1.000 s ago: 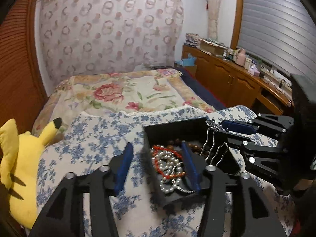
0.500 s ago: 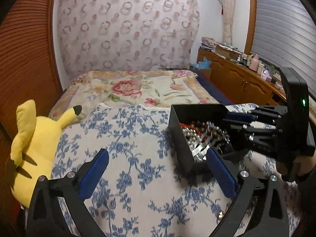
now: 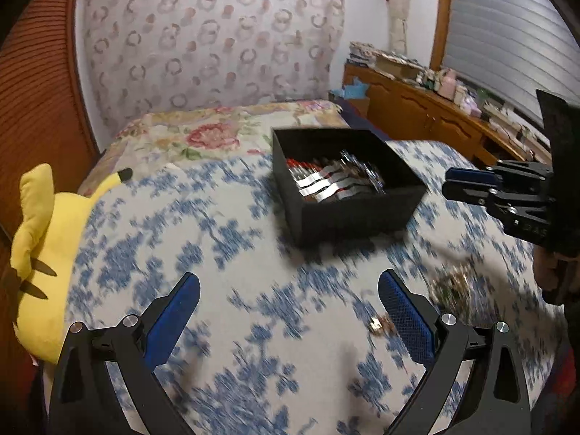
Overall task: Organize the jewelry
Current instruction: 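Move the right tool to the green-stone pearl bracelet while the left tool reaches the gold ring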
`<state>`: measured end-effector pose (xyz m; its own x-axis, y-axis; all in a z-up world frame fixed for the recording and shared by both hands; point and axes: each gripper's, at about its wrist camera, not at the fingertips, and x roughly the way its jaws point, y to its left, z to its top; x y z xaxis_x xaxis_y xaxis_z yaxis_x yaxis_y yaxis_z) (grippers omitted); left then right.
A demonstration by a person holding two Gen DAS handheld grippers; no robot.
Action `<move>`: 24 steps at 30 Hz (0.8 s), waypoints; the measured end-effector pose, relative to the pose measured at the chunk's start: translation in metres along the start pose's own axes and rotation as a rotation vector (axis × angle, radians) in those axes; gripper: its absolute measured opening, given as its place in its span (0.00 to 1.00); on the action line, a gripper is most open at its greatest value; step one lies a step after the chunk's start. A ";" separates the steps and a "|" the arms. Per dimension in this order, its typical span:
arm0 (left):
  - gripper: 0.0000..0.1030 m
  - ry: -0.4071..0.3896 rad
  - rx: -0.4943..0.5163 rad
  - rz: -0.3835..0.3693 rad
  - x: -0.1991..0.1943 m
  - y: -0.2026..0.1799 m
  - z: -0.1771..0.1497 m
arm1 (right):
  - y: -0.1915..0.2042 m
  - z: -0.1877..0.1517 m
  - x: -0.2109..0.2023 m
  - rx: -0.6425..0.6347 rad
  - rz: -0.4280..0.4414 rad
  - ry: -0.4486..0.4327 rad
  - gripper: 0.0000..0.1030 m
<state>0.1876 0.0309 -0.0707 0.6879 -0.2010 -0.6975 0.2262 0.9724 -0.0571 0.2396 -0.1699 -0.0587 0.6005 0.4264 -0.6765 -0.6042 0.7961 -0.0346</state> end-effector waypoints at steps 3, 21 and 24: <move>0.92 0.027 0.016 -0.026 0.002 -0.010 -0.007 | 0.005 -0.021 -0.005 0.015 0.028 0.033 0.24; 0.92 0.069 0.042 -0.048 0.012 -0.029 -0.022 | 0.044 -0.050 0.009 0.008 0.151 0.140 0.24; 0.92 0.073 0.039 -0.050 0.014 -0.029 -0.024 | 0.044 -0.051 0.011 0.009 0.150 0.150 0.25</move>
<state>0.1744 0.0032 -0.0954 0.6235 -0.2387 -0.7445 0.2869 0.9557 -0.0661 0.1926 -0.1520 -0.1053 0.4190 0.4721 -0.7756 -0.6756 0.7328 0.0812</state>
